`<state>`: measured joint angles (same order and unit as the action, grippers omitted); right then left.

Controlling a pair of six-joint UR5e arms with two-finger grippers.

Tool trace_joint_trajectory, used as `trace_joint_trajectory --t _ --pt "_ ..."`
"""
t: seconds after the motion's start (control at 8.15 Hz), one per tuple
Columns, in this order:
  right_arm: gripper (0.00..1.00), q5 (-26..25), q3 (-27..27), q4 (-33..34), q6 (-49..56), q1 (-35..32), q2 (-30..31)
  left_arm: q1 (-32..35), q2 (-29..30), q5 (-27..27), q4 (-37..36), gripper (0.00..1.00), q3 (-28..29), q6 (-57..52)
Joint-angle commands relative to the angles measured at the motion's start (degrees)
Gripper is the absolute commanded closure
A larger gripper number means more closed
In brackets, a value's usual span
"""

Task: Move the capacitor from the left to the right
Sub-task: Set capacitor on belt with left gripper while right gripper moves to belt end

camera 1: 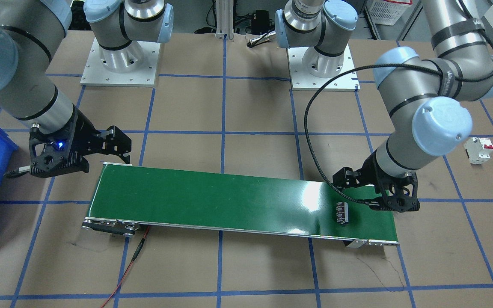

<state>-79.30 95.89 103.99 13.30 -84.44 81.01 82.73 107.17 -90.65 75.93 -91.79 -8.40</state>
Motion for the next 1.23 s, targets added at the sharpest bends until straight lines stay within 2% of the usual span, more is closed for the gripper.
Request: trace_joint_trajectory --t 0.0,0.25,0.49,0.61,0.74,0.86,1.1 --pt "0.0 1.77 0.0 2.44 -0.29 0.76 -2.08 3.56 -8.53 -0.14 6.07 0.0 0.29 7.84" --pt "0.0 5.03 0.09 2.53 -1.96 1.11 -4.27 8.3 -14.77 -0.23 11.94 0.0 0.21 16.52" --pt "0.01 5.12 0.18 5.42 -1.96 1.38 -7.16 9.64 -16.11 -2.33 12.31 0.0 0.12 16.66" --pt "0.0 5.47 0.18 4.82 -2.74 1.64 -7.79 9.64 -16.82 -2.34 12.23 0.0 0.29 16.57" --pt "0.0 8.35 0.35 4.9 -4.49 2.25 -8.92 9.64 -17.43 -2.25 12.22 0.0 0.03 16.57" --pt "0.01 8.9 1.22 5.42 -4.42 2.87 -10.07 9.64 -17.0 -2.16 12.05 0.0 0.03 16.57" --pt "0.01 7.68 3.59 7.35 -4.07 3.05 -10.34 9.38 -17.6 -2.34 12.05 0.0 0.2 14.57"
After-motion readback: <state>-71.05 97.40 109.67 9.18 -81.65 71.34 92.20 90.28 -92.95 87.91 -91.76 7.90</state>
